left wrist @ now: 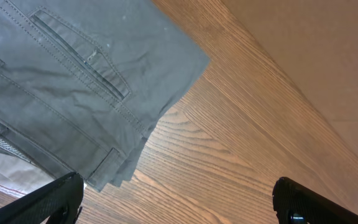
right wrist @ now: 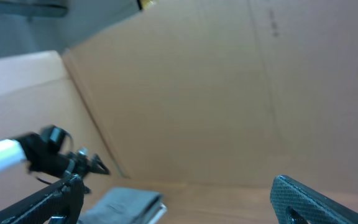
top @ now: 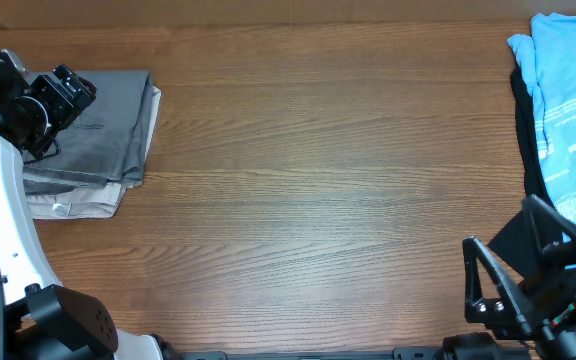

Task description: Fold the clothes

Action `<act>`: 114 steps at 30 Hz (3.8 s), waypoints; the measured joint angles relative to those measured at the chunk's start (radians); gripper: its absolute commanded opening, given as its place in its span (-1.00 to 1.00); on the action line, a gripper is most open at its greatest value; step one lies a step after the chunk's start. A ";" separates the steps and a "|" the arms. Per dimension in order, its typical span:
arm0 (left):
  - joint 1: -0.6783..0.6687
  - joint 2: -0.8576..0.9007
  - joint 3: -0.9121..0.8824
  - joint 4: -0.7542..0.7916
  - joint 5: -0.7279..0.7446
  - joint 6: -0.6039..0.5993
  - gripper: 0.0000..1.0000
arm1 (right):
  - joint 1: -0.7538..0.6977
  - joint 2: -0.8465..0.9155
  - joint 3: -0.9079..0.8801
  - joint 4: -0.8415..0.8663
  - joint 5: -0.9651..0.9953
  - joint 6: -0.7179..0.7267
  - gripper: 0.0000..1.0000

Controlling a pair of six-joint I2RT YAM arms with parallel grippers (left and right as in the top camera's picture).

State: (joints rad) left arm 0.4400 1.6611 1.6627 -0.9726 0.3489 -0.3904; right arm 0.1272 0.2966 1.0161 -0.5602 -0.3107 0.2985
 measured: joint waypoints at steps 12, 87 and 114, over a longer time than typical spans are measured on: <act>0.000 0.000 0.000 0.000 0.000 0.000 1.00 | 0.000 -0.224 -0.325 0.212 0.095 -0.148 1.00; 0.000 0.000 0.000 0.000 0.000 0.000 1.00 | 0.005 -0.282 -0.998 0.471 0.315 -0.393 1.00; 0.000 0.000 0.000 0.000 -0.002 0.000 0.99 | 0.004 -0.282 -0.998 0.471 0.314 -0.397 1.00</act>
State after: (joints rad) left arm 0.4400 1.6608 1.6627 -0.9730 0.3473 -0.3904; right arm 0.1314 0.0147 0.0185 -0.0895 0.0036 -0.0982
